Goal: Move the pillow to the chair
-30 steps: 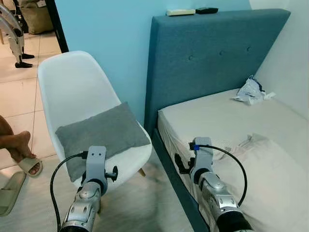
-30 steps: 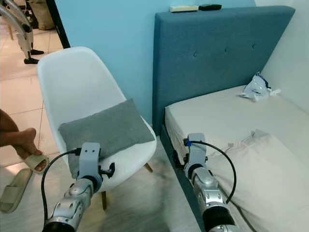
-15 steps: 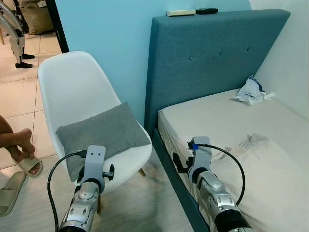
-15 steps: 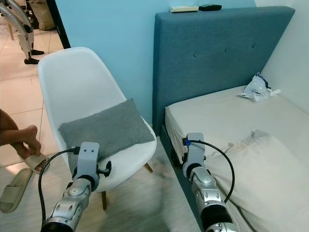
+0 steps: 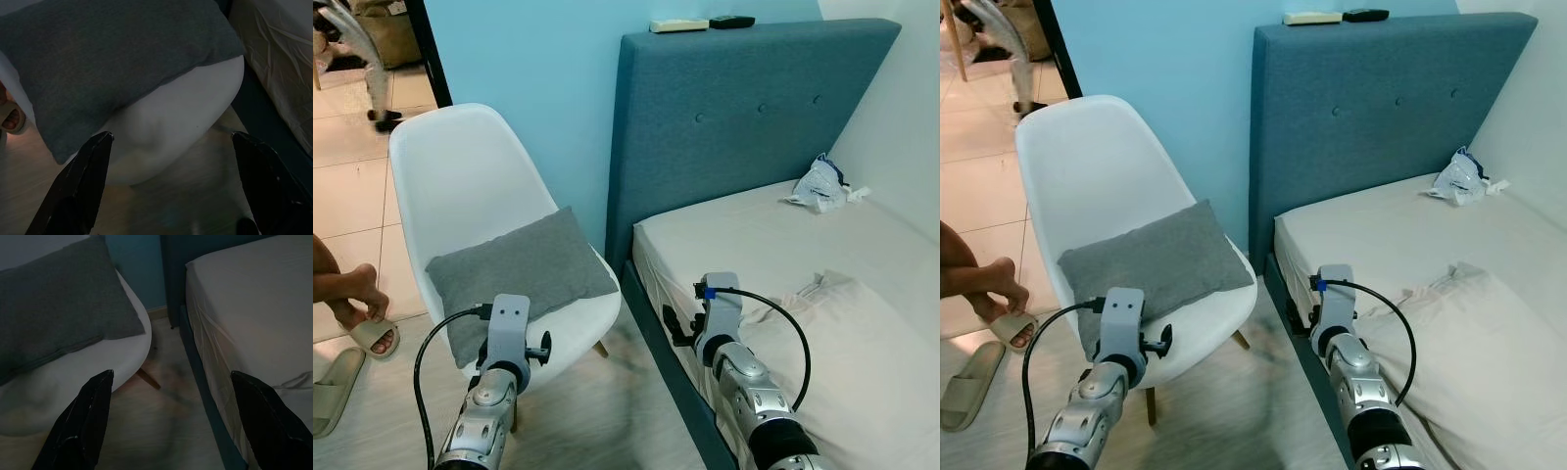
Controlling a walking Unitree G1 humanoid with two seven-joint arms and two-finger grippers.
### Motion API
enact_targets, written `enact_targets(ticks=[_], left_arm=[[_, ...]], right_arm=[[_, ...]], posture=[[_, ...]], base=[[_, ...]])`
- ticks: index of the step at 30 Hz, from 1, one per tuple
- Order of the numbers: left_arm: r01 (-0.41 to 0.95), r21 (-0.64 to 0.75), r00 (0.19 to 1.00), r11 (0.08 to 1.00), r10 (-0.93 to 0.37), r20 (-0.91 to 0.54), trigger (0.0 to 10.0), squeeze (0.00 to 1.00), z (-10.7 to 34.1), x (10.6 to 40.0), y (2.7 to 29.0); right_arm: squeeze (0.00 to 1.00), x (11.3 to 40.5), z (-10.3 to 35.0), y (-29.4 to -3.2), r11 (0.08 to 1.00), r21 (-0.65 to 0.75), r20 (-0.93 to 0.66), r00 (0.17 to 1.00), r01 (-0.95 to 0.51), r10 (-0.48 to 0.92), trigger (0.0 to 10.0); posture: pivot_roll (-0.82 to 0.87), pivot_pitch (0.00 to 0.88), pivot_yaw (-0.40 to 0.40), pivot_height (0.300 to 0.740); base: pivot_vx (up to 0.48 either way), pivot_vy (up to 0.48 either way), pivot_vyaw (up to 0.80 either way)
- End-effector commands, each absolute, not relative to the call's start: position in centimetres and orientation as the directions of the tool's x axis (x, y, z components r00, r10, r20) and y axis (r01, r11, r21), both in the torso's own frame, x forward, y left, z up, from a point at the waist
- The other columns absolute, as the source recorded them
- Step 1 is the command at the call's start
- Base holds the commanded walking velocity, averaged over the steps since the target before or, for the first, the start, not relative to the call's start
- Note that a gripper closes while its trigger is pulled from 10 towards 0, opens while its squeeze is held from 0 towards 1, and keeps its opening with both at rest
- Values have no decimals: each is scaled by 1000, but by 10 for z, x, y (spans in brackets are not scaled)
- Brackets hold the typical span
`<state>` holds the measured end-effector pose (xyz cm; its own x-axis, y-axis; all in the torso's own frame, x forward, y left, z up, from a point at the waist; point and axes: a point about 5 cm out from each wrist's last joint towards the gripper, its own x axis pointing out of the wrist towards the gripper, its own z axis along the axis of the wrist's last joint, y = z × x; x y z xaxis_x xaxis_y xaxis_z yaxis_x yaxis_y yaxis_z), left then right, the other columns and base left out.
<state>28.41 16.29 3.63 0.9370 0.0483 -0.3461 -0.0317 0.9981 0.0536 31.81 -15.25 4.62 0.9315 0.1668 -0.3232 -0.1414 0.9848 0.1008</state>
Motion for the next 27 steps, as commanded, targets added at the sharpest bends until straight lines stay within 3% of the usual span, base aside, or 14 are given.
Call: enact_targets(ticks=[1, 4, 8, 11, 15, 27], left_arm=[[-9, 69, 935, 998, 33, -353, 10000, 0, 33, 281, 161], [-4, 75, 938, 997, 30, -346, 10000, 0, 32, 280, 160], [-95, 63, 917, 993, 112, -382, 10000, 0, 26, 281, 169], [-79, 132, 919, 988, 124, -374, 10000, 0, 26, 282, 171], [-21, 163, 923, 986, 82, -376, 10000, 0, 26, 280, 165], [-26, 125, 930, 992, 69, -361, 10000, 0, 28, 282, 163]], right_arm=[[0, 314, 39, -153, 985, 111, -356, 920, -132, 163, 10000], [0, 314, 38, -151, 985, 105, -368, 914, -140, 169, 10000], [0, 314, 35, -153, 984, 91, -389, 905, -151, 175, 10000], [0, 314, 37, -157, 983, 121, -382, 907, -141, 177, 10000], [0, 316, 38, -153, 980, 121, -377, 906, -156, 191, 10000], [0, 318, 37, -157, 984, 103, -392, 904, -143, 173, 10000]], posture=[[-18, 104, -57, 740], [-26, 100, -54, 740], [-31, 103, -58, 740], [-25, 108, -57, 740], [-19, 113, -54, 740], [-23, 103, -55, 740]], base=[[0, 0, 0], [0, 0, 0], [0, 0, 0], [0, 0, -148], [0, 0, -800], [0, 0, -800]])
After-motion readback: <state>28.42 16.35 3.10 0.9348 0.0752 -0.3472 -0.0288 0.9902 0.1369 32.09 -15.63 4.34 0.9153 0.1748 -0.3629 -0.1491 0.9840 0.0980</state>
